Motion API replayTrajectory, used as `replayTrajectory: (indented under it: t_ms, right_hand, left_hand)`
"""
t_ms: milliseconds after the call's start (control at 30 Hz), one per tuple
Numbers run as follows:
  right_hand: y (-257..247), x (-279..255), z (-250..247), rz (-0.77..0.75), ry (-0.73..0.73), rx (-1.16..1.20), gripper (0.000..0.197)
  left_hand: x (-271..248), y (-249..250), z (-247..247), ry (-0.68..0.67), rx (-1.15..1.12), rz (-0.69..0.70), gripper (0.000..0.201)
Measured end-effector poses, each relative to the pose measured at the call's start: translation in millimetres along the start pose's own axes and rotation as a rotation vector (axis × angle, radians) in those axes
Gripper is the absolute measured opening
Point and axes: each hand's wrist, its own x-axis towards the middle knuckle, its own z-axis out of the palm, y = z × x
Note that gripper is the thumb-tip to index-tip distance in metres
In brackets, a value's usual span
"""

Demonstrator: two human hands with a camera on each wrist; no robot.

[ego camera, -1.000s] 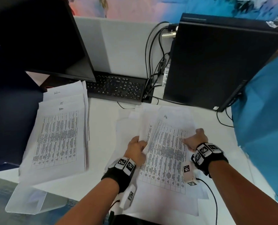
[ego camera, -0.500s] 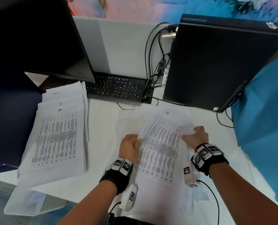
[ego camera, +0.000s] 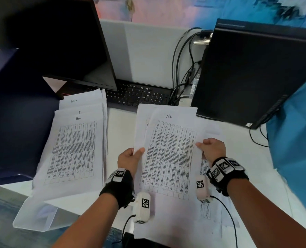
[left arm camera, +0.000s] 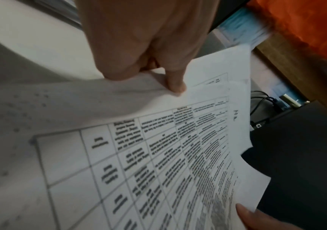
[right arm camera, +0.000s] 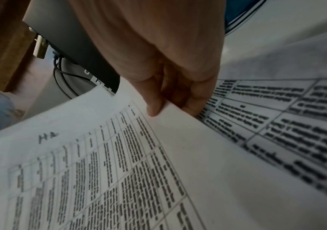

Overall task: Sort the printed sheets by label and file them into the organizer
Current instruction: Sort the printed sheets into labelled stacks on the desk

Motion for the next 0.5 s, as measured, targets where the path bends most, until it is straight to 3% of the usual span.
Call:
replayTrajectory:
  t_ms: [100, 233, 500]
  right_hand:
    - [2.7, -0.6, -1.1, -0.004, -0.079, -0.035, 0.012]
    - [1.7, -5.7, -1.9, -0.029, -0.196, -0.086, 0.009]
    - [-12.2, -4.1, 27.1, 0.002, -0.113, 0.078, 0.017]
  left_hand:
    - [5.0, -4.5, -8.9, 0.071, 0.045, 0.033, 0.034]
    - [13.3, -11.5, -19.0, 0.059, 0.124, 0.042, 0.035]
    - [8.7, -14.4, -27.4, -0.026, 0.204, 0.033, 0.038]
